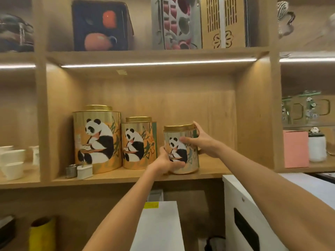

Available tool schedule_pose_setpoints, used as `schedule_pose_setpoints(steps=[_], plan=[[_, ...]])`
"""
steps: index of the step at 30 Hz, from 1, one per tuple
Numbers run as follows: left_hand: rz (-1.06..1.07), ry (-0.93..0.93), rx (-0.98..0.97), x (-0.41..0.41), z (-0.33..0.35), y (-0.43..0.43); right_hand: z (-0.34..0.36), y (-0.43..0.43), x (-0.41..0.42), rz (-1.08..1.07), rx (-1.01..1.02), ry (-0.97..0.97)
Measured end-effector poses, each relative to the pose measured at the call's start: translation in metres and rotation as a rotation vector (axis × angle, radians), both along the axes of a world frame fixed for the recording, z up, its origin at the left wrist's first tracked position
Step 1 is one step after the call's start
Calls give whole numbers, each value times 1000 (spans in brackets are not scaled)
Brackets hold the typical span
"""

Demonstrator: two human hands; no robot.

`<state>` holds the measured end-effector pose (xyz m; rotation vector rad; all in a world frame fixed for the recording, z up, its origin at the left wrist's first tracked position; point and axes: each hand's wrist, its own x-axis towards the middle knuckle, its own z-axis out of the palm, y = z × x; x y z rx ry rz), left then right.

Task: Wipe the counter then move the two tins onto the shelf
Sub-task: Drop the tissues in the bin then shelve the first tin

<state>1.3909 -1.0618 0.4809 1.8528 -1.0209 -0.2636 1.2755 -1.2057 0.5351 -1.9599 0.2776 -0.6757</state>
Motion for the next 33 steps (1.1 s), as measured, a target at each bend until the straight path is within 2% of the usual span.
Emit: schedule_pose_setpoints(steps=[8,12,15,22,27,33], plan=[[132,18,-85,33,-13,-31,-18,-39,63,78,135,-59],[320,-95,-89,32,-23,-54,-47,-46,89,-5,233,-186],[403,-192,-88,32,-28,-64,-68,-48,106,-80,291,-205],[439,-229,-74,31,-29,-62,-72,-48,106,-13,242,-224],[468,-253,-56,30,-30,-63,-75,-54,110,-95,202,-219],[511,-272,-72,28,-31,-64,-77,-52,112,-83,144,-167]])
